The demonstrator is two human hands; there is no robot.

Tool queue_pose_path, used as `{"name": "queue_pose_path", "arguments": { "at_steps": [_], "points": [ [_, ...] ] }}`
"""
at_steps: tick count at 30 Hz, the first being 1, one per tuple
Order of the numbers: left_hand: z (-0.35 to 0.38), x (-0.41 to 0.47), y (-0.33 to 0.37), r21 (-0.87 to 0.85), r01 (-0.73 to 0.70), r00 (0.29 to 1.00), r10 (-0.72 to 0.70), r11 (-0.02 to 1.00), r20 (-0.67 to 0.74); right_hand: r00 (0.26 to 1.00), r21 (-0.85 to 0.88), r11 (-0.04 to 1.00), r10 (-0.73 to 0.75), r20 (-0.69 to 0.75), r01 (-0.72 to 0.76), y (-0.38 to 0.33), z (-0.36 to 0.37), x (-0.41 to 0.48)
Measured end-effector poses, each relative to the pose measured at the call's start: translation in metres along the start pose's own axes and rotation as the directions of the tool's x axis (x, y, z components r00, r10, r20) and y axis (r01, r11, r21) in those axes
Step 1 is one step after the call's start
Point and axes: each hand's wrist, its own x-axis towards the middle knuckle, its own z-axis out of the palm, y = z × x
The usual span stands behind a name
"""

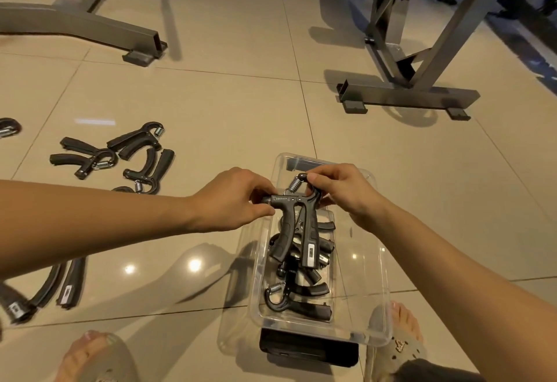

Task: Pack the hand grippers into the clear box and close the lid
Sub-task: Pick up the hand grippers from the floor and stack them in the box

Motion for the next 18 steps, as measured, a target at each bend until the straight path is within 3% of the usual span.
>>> {"name": "queue_pose_path", "arguments": {
  "at_steps": [5, 14, 18],
  "points": [
    [0.003, -0.004, 0.003, 0.032, 0.047, 0.991, -0.042, 0.998, -0.130, 0.996, -0.045, 0.999, -0.002, -0.095, -0.003, 0.003, 0.009, -0.004],
    [0.002, 0.004, 0.010, 0.012, 0.101, 0.971, -0.096, 0.995, -0.219, 0.987, -0.445, 0.887, -0.156, -0.048, 0.119, 0.010, 0.033, -0.018],
    [0.005, 0.006, 0.016, -0.084, 0.065, 0.991, -0.074, 0.994, -0.115, 0.987, -0.533, 0.840, -0.153, -0.057, 0.100, 0.009, 0.022, -0.016]
  ]
}}
